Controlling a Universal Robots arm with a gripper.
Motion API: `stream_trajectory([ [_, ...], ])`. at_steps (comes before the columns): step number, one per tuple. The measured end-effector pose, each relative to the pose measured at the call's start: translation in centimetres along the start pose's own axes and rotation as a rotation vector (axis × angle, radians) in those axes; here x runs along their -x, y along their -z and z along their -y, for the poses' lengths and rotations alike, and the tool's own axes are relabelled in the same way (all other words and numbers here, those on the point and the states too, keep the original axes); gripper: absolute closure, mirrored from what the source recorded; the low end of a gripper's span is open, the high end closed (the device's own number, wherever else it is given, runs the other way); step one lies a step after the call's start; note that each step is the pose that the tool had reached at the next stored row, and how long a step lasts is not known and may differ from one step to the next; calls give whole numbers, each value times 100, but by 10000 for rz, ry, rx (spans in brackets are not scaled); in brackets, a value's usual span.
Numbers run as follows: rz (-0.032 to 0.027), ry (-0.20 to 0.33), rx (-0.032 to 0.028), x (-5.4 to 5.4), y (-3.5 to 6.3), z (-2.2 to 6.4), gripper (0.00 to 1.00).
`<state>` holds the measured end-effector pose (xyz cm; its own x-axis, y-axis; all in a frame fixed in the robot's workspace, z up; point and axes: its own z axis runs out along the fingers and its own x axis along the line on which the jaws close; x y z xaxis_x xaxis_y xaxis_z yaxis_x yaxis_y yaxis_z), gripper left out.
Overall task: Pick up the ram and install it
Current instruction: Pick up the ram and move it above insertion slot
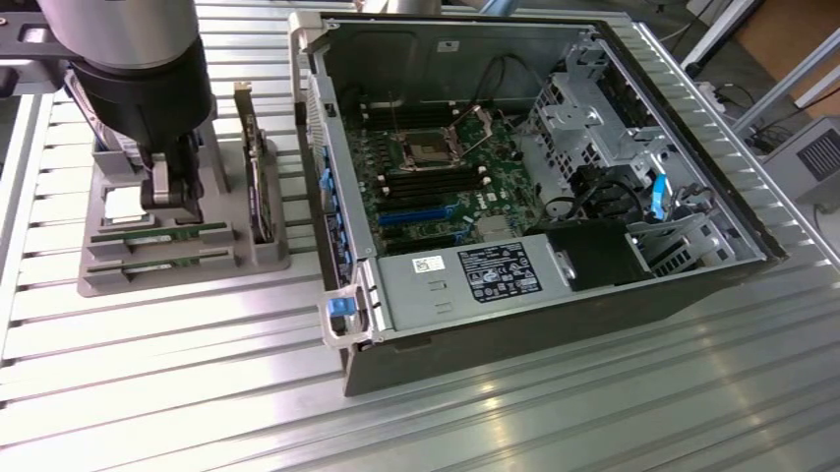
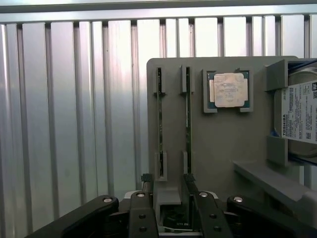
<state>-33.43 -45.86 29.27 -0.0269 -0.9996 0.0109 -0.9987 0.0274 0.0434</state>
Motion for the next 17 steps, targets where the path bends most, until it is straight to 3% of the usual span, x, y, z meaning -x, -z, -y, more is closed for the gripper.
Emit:
stream_trajectory([
  [17, -2, 1, 1, -3, -50, -106, 64],
])
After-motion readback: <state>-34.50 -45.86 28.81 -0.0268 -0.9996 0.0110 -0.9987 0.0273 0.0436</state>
